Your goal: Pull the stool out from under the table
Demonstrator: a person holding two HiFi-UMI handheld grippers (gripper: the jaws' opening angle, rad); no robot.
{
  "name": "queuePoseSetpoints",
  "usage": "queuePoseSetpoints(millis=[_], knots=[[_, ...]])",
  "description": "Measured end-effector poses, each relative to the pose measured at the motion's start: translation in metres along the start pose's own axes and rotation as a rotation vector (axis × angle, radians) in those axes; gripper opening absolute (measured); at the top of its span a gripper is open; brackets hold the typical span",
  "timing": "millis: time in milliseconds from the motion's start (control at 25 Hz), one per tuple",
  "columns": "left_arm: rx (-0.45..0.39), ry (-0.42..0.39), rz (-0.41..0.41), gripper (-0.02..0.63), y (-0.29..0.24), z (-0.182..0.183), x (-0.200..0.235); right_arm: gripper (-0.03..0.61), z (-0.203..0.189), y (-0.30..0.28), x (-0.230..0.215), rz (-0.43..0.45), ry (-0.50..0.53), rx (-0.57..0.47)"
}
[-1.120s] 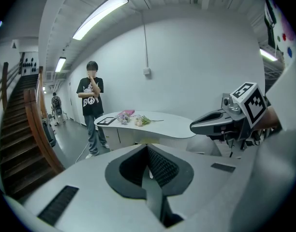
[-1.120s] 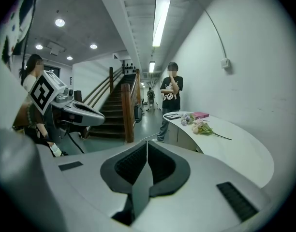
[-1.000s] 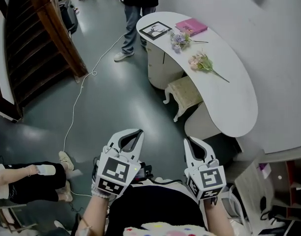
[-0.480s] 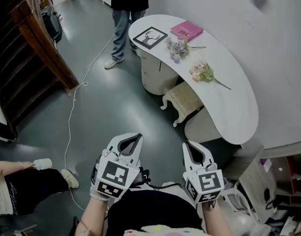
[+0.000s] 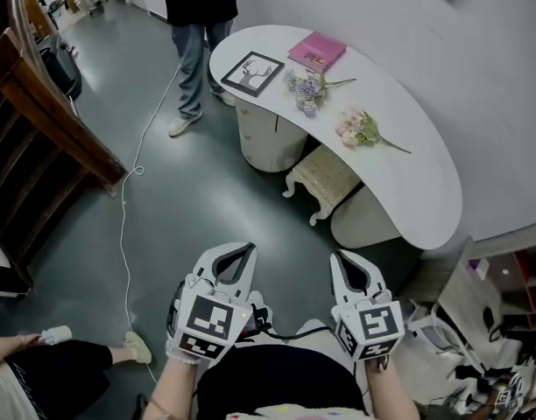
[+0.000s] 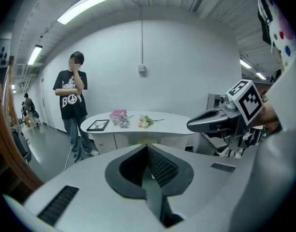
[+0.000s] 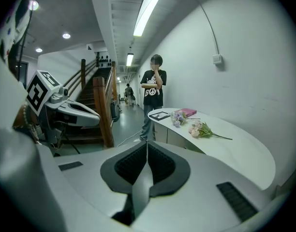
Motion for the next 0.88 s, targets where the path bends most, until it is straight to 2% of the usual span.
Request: queuePoseSetpoints(millis=[240, 520, 880], knots=[[-0.008, -0.003, -0.045, 0.017, -0.002, -0.009, 0.021, 0.037, 0.003, -0.017, 0.018, -0.025, 0.000, 0.013], [-0.023, -0.007, -0.086, 0.016, -0.007, -0.009, 0.023, 0.037, 0.001, -0.017, 0.023, -0.054, -0.005, 0.027], [-0.022, -0.006, -0.076, 0.017, -0.014, -0.007, 0.019, 0.037, -0.001, -0.015, 0.013, -0.048, -0.004, 0.025]])
Point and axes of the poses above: the fingertips, and each gripper's own axes: y backward along the fingers, x to its left, z out of its top, the point moved 4 cm from there along y, backward along the fingers, and after that the axes turned 14 degrees about -y, right-handed, at the moved point
